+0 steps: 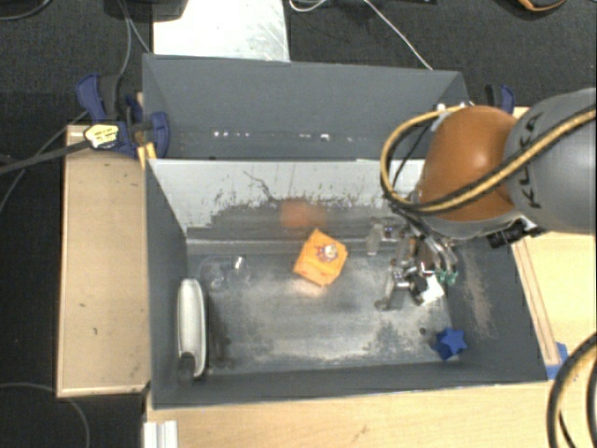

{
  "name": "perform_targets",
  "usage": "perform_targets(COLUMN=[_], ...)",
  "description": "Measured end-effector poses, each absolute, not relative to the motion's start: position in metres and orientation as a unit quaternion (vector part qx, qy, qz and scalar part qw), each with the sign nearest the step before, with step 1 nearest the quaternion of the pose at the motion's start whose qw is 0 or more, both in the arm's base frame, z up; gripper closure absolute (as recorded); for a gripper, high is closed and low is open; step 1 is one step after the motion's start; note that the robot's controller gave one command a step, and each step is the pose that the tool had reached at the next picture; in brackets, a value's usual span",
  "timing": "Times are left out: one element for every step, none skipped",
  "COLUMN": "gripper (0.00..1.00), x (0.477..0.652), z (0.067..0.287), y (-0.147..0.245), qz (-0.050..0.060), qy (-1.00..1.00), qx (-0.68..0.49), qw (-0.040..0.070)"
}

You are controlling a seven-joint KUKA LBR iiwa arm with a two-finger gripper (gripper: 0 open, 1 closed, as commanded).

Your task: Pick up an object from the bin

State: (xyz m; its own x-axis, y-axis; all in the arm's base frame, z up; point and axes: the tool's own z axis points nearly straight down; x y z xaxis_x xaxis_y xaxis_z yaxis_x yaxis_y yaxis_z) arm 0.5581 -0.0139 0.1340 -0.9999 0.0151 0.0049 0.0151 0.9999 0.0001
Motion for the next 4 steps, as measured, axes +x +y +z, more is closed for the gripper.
perform_targets(gripper=[0.00,0.00,0.00,0.00], x=[0.560,0.576,0.554,0.571], z=[0.139,0.082,0.136,0.100], y=[-0.014,-0.122,-0.143,-0.126], qz=[0.000,0.000,0.001,0.000], qy=[-1.000,-0.996,-0.982,-1.000], qx=[-0.007,0.094,0.188,0.031], qw=[-0.002,-0.001,-0.004,-0.001])
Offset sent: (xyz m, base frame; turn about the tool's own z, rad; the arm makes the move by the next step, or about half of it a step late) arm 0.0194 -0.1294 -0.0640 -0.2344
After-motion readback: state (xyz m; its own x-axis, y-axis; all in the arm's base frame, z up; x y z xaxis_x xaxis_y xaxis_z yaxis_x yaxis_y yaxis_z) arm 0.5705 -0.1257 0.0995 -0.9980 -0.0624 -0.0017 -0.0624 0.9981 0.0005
